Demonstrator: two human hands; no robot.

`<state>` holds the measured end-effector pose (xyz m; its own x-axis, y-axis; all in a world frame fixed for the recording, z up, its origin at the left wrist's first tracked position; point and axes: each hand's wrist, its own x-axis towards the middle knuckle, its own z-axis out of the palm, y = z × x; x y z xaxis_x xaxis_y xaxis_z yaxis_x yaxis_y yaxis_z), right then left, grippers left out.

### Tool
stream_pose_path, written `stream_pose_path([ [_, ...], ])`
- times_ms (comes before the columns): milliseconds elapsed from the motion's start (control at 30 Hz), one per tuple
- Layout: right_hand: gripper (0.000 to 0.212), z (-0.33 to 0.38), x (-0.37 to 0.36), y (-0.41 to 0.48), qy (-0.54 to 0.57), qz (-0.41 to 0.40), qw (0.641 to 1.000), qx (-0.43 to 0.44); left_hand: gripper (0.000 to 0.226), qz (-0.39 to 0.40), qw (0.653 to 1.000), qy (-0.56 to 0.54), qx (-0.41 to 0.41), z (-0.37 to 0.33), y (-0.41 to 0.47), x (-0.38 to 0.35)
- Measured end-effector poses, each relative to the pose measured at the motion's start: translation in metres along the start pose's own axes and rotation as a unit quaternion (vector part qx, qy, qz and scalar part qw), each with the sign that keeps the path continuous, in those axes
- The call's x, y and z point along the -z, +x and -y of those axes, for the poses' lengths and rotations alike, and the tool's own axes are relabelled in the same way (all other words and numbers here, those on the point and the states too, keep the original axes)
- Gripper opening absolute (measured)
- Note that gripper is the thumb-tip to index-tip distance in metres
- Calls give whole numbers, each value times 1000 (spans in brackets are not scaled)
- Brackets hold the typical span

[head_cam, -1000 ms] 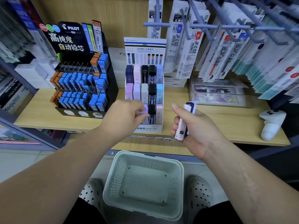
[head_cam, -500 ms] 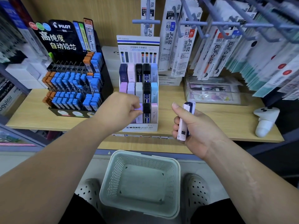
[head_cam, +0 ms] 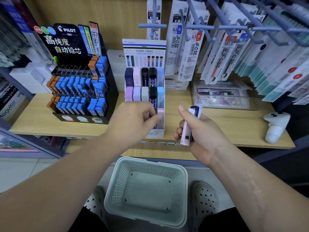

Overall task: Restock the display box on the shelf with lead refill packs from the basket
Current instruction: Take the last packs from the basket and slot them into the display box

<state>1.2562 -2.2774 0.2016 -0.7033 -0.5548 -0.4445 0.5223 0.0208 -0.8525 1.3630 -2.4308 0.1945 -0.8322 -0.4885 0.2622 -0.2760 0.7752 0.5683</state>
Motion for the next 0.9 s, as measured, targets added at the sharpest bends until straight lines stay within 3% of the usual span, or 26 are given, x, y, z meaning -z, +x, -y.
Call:
stream_pose_path([
  [67, 29, -2, -4, 0, -7, 1, 1000, 18, 25, 73, 975, -177, 114, -21, -8, -1],
  [167, 33, -5, -10, -1, -30, 5, 998, 53, 31, 225, 864, -368, 261, -42, -22, -9],
  [267, 32, -5, -15, -7, -29, 21, 997, 65, 33, 259, 780, -476, 313, -45, -32, -14],
  [367, 30, -3, -17, -12, -25, 48, 996, 67, 33, 256, 739, -528, 330, -43, -33, -14],
  [633, 33, -3, -20, -9, -33, 34, 997, 61, 32, 214, 731, -535, 366, -36, -28, -8],
  [900, 26, -2, -17, -5, -9, 37, 999, -1, 9, 97, 767, -521, 362, -26, -20, -5],
])
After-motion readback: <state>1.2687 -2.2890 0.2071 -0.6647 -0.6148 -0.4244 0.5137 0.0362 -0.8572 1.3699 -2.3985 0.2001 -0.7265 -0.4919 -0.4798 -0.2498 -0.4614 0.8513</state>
